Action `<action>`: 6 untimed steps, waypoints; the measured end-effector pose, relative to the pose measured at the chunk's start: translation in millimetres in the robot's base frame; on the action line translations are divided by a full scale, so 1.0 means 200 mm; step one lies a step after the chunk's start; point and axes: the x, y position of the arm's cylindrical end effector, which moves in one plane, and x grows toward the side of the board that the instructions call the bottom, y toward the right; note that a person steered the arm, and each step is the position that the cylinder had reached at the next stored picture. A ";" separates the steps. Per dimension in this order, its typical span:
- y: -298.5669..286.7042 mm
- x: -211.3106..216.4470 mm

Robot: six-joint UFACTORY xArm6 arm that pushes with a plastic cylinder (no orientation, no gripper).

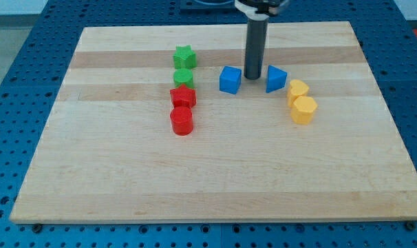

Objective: Push the cube into the green circle

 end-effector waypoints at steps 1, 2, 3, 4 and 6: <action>0.00 0.03; 0.00 0.08; -0.04 0.10; -0.09 0.10; -0.22 0.10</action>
